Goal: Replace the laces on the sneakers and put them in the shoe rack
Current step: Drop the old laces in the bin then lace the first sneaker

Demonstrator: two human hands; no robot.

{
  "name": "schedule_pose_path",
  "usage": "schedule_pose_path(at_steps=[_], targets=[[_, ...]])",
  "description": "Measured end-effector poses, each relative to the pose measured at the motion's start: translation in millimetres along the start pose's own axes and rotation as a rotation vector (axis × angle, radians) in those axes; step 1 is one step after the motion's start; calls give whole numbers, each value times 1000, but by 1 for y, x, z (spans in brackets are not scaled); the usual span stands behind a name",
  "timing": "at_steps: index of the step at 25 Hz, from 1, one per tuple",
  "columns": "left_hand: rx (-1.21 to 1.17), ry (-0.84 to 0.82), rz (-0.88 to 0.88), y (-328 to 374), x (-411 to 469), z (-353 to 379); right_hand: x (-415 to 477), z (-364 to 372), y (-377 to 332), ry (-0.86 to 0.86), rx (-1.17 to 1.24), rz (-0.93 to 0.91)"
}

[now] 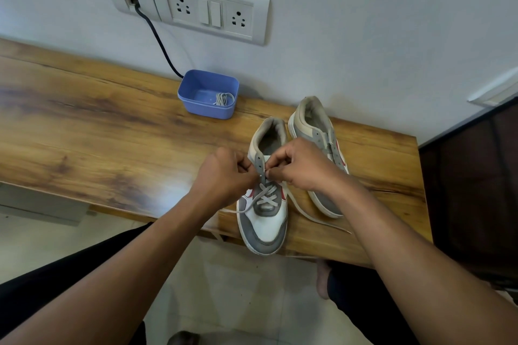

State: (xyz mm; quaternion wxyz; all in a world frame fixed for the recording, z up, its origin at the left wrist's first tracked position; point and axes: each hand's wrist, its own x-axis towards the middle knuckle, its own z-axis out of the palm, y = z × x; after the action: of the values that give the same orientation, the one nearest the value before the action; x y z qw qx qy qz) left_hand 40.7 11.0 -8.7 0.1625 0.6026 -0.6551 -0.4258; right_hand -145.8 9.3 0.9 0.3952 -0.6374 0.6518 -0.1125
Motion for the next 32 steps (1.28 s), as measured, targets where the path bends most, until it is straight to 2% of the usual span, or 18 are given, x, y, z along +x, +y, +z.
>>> schedule_pose_path(at_steps=[6,11,14,16,18,20,22,25,29,32], targets=[[76,9,54,2,0,1,0,-1,-1,-61,-21,-9],[95,-147,103,-5,12,-19,-6,3,-5,-120,-146,-29],[262,-63,266,-4,16,-26,-11,7,-2,-93,-167,-59],[360,-88,365,-1,18,-26,-15,9,0,-68,-176,-87],[428,-145,400,1,18,-23,-18,7,2,-66,-104,-82],[479,-157,397,5,21,-20,-22,-2,10,-89,104,-7],[431,-162,373,6,25,-20,-25,-12,16,-104,242,65],[395,-168,346,10,32,-15,-26,-9,18,-59,291,72],[530,-144,357,14,36,-11,-26,4,15,34,263,-32],[613,-129,406,14,36,-13,-26,-3,18,47,264,-14]])
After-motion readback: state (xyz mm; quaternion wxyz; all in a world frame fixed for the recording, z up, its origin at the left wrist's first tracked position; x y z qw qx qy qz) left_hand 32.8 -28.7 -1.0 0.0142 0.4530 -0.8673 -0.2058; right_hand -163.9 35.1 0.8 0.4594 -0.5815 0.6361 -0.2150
